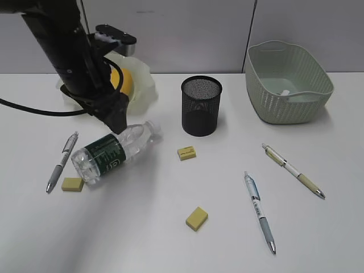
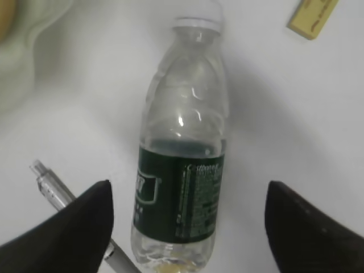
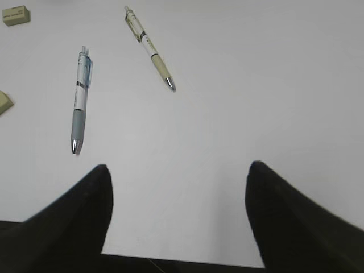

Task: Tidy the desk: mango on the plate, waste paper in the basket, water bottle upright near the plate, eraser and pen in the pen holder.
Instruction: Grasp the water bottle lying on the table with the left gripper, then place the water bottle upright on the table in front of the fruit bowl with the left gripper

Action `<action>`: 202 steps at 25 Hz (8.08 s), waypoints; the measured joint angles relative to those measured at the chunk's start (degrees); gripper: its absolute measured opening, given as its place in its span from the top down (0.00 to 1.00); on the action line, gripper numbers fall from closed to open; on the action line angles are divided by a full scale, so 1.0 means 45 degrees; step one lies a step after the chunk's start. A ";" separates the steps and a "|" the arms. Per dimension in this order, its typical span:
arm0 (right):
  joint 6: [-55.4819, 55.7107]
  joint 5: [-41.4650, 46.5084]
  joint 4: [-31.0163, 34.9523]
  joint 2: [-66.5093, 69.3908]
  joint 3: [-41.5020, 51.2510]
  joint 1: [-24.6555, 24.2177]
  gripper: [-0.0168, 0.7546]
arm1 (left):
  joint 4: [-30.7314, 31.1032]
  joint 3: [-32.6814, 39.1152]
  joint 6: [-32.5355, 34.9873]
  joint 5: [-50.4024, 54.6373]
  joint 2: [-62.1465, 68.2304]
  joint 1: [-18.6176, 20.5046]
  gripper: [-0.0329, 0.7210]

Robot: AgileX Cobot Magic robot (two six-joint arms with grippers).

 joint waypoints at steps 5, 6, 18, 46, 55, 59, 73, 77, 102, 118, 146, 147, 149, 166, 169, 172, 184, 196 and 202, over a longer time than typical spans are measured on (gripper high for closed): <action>0.0000 0.0000 0.0000 0.0000 0.0014 0.0000 0.24 | 0.0258 -0.0102 0.0368 -0.0183 0.1056 -0.0230 0.10; 0.0000 0.0000 0.0000 0.0000 0.0028 0.0000 0.24 | 0.0462 -0.0102 0.0381 -0.0246 0.1244 -0.0261 0.10; -0.0011 -0.0013 0.0000 0.0000 0.0040 0.0000 0.24 | 0.1043 -0.0180 0.0410 -0.1102 0.2929 -0.0313 0.12; -0.0011 -0.0013 0.0000 0.0000 0.0040 0.0000 0.24 | -0.0674 -0.1694 0.0088 0.1822 0.0316 -0.0336 0.30; -0.0011 -0.0013 0.0000 0.0000 0.0040 0.0000 0.24 | -0.1566 0.1439 -0.0032 -0.0864 -0.4016 0.0882 0.30; -0.0011 -0.0013 0.0000 0.0000 0.0040 0.0000 0.24 | -0.1680 0.4590 -0.0046 -0.3687 -0.6508 0.1679 0.30; -0.0011 -0.0013 0.0000 0.0000 0.0040 0.0000 0.24 | -0.5462 1.2042 -0.0070 -1.5810 -1.0026 0.2146 0.30; -0.0011 -0.0013 0.0000 0.0000 0.0040 0.0000 0.24 | -0.5525 1.2138 -0.0070 -1.7780 -0.9813 0.2146 0.30; -0.0011 -0.0041 0.0000 0.0000 0.0040 0.0000 0.24 | 0.3322 1.2127 -0.6785 -2.6547 -0.1575 0.5137 0.30; -0.0011 -0.0074 0.0000 0.0000 0.0040 0.0000 0.24 | 0.2851 1.1046 -0.6574 -2.7517 0.1000 0.5315 0.30; -0.0011 -0.0088 0.0000 0.0000 0.0040 0.0000 0.24 | 0.2671 1.0883 -0.5292 -2.7488 0.1856 0.5340 0.30; -0.0011 -0.0088 0.0000 0.0000 0.0040 0.0000 0.24 | 0.2658 1.0883 -0.5292 -2.7488 0.1856 0.5340 0.30; -0.0011 -0.0088 0.0000 0.0000 0.0040 0.0000 0.24 | 0.2647 1.0883 -0.5250 -2.7488 0.1856 0.5340 0.30; -0.0011 -0.0088 0.0000 0.0000 0.0040 0.0000 0.24 | 0.2644 1.0839 -0.4929 -2.8347 0.2526 0.5340 0.30; -0.0011 -0.0088 0.0000 0.0000 0.0040 0.0000 0.24 | 0.2601 1.0896 -0.4929 -2.8403 0.2526 0.5340 0.30; -0.0011 -0.0100 0.0000 0.0000 0.0040 0.0000 0.24 | 0.2553 1.1102 -0.4918 -2.8611 0.2526 0.5340 0.30; -0.0011 -0.0100 0.0000 0.0000 0.0040 0.0000 0.25 | 0.2312 1.1305 -0.4880 -2.8747 0.2526 0.5340 0.24; -0.0011 -0.0100 0.0000 0.0000 0.0040 0.0000 0.25 | 0.1895 1.1630 -0.4864 -2.8283 0.2608 0.5340 0.16; -0.0011 -0.0100 0.0000 0.0000 0.0040 0.0000 0.25 | 0.2103 1.1790 -0.4866 -2.8177 0.2600 0.5340 0.10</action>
